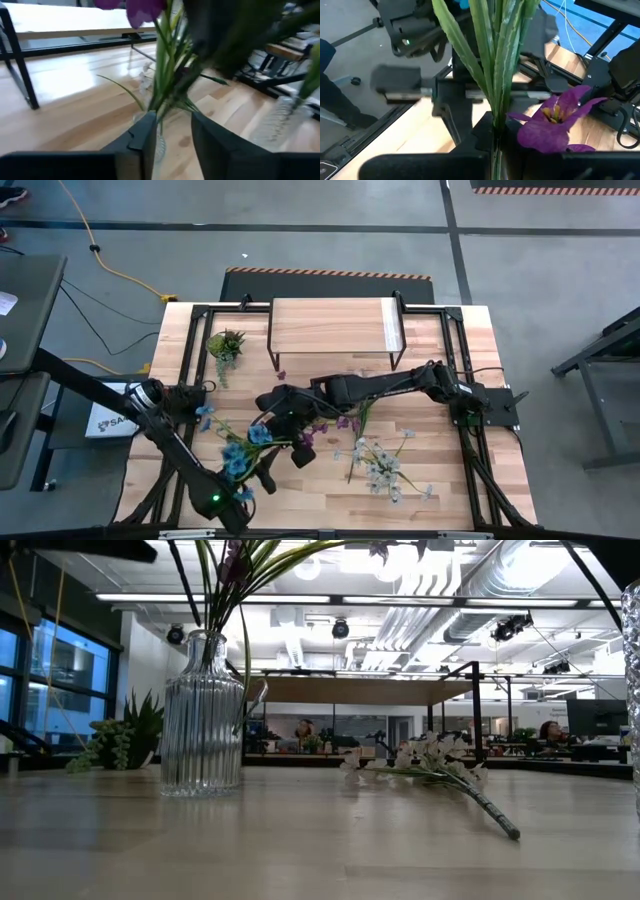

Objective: Pick and place flowers into a vace then onto a shelf
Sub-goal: Put the blue flowers into the left transparent vase

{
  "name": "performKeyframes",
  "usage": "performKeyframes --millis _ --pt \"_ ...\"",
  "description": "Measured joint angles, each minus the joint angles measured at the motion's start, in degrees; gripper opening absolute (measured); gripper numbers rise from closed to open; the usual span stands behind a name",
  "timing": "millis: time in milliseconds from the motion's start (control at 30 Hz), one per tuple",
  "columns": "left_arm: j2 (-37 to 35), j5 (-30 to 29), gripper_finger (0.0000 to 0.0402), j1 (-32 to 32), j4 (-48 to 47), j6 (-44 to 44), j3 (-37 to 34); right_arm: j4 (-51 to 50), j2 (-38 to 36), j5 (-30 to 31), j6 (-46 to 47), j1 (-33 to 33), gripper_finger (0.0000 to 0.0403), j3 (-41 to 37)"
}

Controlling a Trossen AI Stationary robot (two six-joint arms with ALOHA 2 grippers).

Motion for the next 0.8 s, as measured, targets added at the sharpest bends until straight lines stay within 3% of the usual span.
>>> performKeyframes --millis 167,333,800 --pt "0.0 2.6 0.0189 1.7 0.0 1.4 0.0 -0.1 0.0 -0.3 0.0 0.1 0.0013 0.0" --pt "0.0 0.5 0.02 1.6 -0.3 1.5 0.0 0.0 0.0 -0.4 0.0 0.1 0.0015 0.0" --pt "0.0 0.2 0.0167 3.4 0.1 2.4 0.0 0.0 0.0 -1.0 -0.1 0.1 0.0015 0.0"
